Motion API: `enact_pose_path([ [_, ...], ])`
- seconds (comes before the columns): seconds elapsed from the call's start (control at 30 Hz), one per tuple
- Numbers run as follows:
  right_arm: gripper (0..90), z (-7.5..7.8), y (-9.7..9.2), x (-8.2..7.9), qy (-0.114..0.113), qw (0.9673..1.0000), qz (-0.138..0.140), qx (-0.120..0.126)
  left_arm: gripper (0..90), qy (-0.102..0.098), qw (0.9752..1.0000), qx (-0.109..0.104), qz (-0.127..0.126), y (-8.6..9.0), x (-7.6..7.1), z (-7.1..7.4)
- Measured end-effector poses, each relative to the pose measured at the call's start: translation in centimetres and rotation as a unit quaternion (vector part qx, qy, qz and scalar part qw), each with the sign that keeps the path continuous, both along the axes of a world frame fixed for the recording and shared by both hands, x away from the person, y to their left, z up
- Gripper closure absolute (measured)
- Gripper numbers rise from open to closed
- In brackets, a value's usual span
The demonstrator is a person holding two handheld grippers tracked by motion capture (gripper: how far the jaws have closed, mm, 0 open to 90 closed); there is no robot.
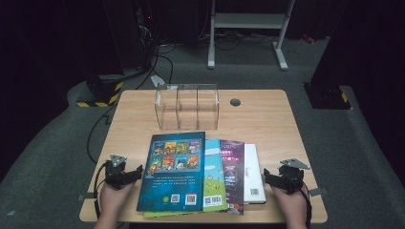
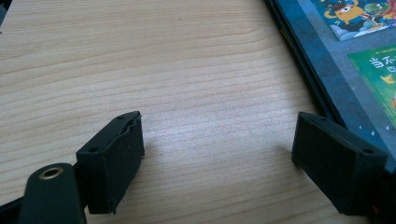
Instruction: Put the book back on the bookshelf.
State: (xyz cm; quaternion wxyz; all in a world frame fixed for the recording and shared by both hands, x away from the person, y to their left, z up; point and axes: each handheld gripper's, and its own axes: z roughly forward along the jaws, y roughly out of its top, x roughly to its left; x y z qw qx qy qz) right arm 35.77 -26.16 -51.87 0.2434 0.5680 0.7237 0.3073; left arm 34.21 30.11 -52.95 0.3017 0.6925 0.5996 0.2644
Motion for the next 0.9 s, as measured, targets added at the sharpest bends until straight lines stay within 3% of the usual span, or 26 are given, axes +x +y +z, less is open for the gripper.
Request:
enact_pose_path([
  [0.2,13.3,1.1,0.4,-0.5,-0.024,0.9996,0.012,0.001,18.2,-0.001,1.0,-0.001,0.004,0.0,0.0,0.0],
  [0.57,13.4,2.5,1.2,-1.2,-0.047,0.9985,0.029,0.003,18.2,-0.002,1.0,0.0,0.003,0.0,0.0,0.0],
  [0.9,13.6,4.1,3.4,-2.1,-0.075,0.9951,0.064,0.001,18.0,-0.003,1.0,-0.001,0.005,0.0,-0.1,0.0],
])
